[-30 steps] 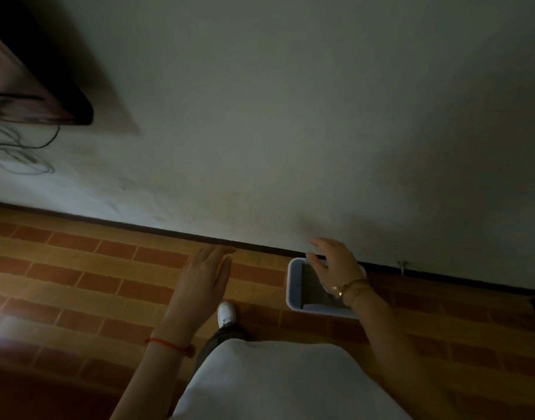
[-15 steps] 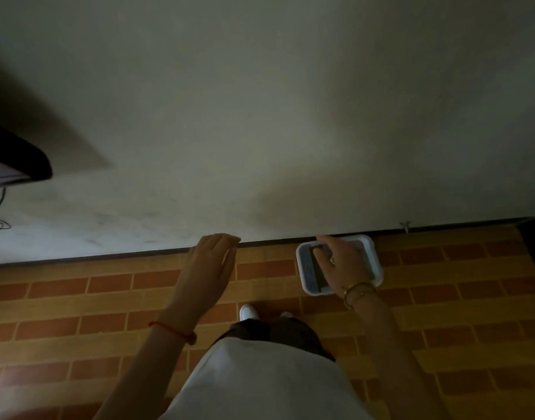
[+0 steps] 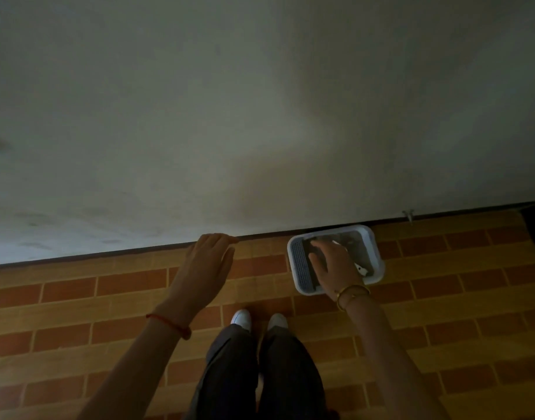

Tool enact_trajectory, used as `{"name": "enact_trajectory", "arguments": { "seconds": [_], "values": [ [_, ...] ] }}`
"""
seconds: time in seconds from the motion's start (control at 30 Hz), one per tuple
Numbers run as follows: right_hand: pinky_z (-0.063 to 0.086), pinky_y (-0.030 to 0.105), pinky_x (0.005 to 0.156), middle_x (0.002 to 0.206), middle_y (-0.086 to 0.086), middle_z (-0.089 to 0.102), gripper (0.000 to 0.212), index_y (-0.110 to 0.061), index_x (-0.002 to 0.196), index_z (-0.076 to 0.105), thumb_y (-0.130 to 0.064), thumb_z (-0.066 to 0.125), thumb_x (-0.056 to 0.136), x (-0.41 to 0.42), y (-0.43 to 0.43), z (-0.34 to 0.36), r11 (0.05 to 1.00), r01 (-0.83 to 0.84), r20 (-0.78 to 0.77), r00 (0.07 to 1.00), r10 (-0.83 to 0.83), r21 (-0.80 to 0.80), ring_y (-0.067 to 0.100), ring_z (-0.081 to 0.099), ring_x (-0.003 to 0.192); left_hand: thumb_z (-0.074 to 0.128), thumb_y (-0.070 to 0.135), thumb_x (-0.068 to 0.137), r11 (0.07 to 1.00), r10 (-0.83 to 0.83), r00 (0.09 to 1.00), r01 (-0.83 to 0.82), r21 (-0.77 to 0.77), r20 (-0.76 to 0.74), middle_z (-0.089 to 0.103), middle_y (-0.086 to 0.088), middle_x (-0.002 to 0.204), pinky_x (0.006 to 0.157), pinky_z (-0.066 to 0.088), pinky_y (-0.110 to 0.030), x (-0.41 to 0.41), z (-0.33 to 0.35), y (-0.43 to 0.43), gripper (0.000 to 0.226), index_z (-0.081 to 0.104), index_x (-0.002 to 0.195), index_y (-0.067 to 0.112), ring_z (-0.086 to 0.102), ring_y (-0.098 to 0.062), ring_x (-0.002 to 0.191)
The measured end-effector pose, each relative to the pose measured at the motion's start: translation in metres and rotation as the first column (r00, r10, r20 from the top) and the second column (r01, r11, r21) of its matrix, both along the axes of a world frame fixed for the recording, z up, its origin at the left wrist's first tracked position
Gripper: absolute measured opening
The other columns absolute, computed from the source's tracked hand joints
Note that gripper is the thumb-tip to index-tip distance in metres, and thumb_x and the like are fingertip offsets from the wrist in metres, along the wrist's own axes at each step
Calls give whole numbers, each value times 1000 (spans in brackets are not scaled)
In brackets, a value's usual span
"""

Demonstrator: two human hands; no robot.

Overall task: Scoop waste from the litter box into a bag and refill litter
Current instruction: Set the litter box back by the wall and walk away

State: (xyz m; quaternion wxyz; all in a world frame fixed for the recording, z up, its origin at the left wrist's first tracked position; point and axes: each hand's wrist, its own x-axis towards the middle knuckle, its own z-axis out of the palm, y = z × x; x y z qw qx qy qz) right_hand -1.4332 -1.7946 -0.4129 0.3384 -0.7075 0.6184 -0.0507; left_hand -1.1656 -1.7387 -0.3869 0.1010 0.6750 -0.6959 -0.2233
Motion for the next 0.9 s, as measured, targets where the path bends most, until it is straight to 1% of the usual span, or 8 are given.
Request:
{"name": "enact_trajectory", "arguments": {
  "seconds": [0.1,0.2,0.4,0.53,0.6,0.7,0.77,0.9],
  "values": [
    [47,40,96,124,8,59,36,-13,129,52,-29,43,98,5,-10,-66,1000,6,-31,1000,-6,19,25,55,114,23,40,100,999,-40,999,40,15,4,62,-5,120,94,48,-38,3,-63,-16,48,59,123,15,55,-22,114],
    [47,39,94,119,10,61,34,-9,124,55,-29,44,98,15,-19,-141,1000,-12,-49,999,14,27,27,56,110,29,34,101,997,-71,997,71,14,14,62,-6,121,94,47,-37,7,-135,-30,43,58,124,14,55,-23,114],
    [45,32,96,119,10,59,35,-10,126,53,-30,41,99,31,-34,-302,995,-91,-140,985,96,41,23,52,114,33,31,100,992,-116,993,117,-42,30,63,-4,119,92,48,-40,20,-289,-56,38,60,122,16,56,-23,113],
    [42,33,102,128,10,55,38,-11,133,48,-29,41,100,35,-48,-396,990,-135,-157,978,138,27,22,48,121,30,34,101,986,-148,988,151,-76,50,62,-3,120,93,48,-39,29,-388,-67,40,58,124,17,56,-21,113],
    [42,34,101,128,10,56,38,-11,132,49,-28,43,99,34,-57,-441,990,-140,-152,979,138,-1,23,49,120,28,35,101,977,-180,981,187,-98,70,62,-3,120,92,49,-39,31,-433,-71,41,58,124,17,57,-21,112],
    [44,36,97,121,12,60,33,-9,125,54,-27,45,99,34,-66,-501,986,-153,-145,979,143,-62,25,52,114,36,29,102,964,-220,970,232,-131,104,61,-3,123,95,49,-39,31,-492,-77,34,58,125,16,56,-20,114],
    [46,38,94,115,10,61,29,-10,119,57,-27,46,98,34,-70,-534,977,-173,-158,976,152,-128,26,54,109,38,28,101,952,-240,964,258,-165,118,60,-4,126,97,48,-39,29,-524,-80,34,57,127,16,55,-20,116],
    [45,39,80,98,7,59,21,-11,97,59,-26,44,97,36,-80,-588,933,-271,-261,943,208,-236,24,52,93,40,27,100,937,-260,957,282,-205,129,58,-6,130,102,44,-38,22,-569,-80,35,56,129,15,53,-20,121]
  ]
}}
